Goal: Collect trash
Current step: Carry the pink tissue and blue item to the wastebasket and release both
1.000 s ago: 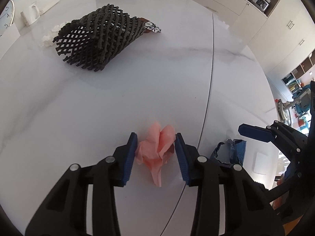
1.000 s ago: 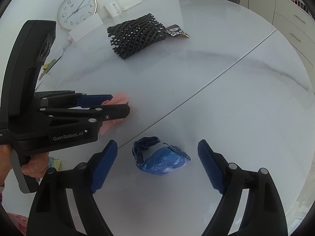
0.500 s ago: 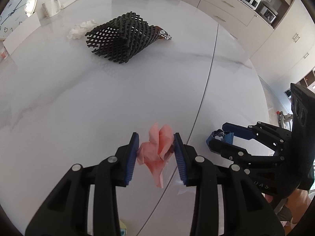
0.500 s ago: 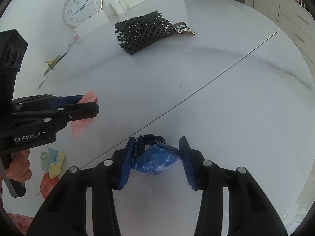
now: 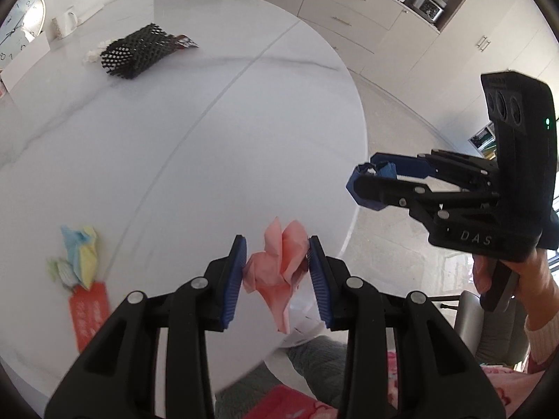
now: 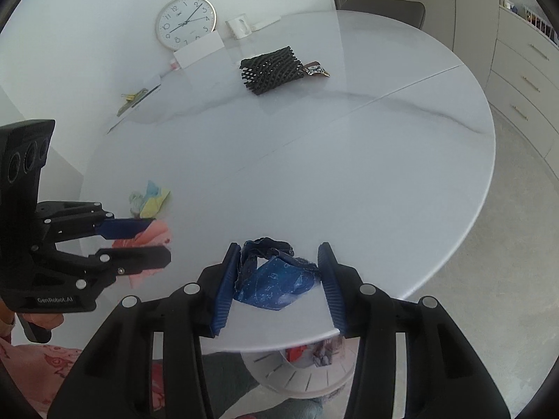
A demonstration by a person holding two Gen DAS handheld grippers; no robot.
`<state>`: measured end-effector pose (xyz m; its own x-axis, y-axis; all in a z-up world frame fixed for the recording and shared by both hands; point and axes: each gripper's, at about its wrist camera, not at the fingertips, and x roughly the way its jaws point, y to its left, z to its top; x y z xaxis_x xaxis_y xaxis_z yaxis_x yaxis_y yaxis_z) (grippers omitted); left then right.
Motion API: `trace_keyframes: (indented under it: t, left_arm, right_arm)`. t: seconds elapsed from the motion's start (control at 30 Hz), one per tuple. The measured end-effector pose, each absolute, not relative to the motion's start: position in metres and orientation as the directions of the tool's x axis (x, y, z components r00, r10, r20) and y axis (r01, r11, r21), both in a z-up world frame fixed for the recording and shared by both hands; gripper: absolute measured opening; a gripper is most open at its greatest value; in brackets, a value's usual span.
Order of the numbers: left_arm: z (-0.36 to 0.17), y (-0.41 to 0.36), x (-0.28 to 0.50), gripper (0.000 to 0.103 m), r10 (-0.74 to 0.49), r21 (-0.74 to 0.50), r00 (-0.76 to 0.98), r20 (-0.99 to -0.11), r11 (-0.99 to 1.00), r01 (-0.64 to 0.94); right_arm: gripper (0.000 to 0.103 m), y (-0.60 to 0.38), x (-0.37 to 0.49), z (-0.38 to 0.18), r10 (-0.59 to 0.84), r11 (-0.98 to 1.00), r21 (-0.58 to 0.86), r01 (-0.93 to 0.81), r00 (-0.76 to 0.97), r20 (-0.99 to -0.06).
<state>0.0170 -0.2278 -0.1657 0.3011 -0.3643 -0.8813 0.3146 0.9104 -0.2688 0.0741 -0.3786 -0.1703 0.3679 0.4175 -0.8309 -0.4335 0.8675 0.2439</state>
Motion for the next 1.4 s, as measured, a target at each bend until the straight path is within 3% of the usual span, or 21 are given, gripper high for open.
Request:
trace_keyframes:
  t: [0.2, 0.57, 0.73, 0.9, 1.1, 1.33, 1.4]
  left_arm:
    - [-0.183, -0.284, -0.03, 0.036, -0.363, -0.284, 0.284, -0.887, 0.916, 0.285]
    - [-0.224, -0.327, -0.048, 0.041, -0.262, -0.198, 0.287, -0.921, 0.952, 0.235]
    - [-0.224, -0.326, -0.048, 0.057, -0.239, -0.178, 0.306, -0.922, 0.961, 0.214]
    - [-0.212, -0.316, -0.052, 0.058, -0.206, -0.158, 0.332, -0.92, 0.973, 0.168]
    - [-0.166, -0.275, -0.062, 0.083, -0.129, -0.122, 0.423, -0.897, 0.992, 0.046]
    - [-0.128, -0.224, -0.067, 0.09, -0.061, -0.128, 0.472, -0.88, 0.986, -0.109]
    - [-0.121, -0.216, -0.068, 0.091, -0.045, -0.12, 0.474, -0.88, 0.984, -0.13]
  right_arm:
    - [0.046, -0.431, 0.027, -0.165, 0.43, 0.854, 0.252, -0.455, 0.344, -0.835]
    - [0.046, -0.478, -0.012, -0.162, 0.46, 0.827, 0.262, -0.498, 0.329, -0.825]
    - [0.046, -0.483, -0.022, -0.162, 0.474, 0.819, 0.275, -0.503, 0.324, -0.819]
    - [0.046, -0.489, -0.028, -0.162, 0.483, 0.816, 0.285, -0.503, 0.323, -0.814]
    - [0.046, -0.478, -0.033, -0.172, 0.506, 0.793, 0.299, -0.531, 0.302, -0.808]
    - [0.05, -0.442, -0.032, -0.206, 0.518, 0.752, 0.308, -0.583, 0.233, -0.823]
    - [0.057, -0.433, -0.027, -0.216, 0.511, 0.747, 0.314, -0.586, 0.205, -0.835]
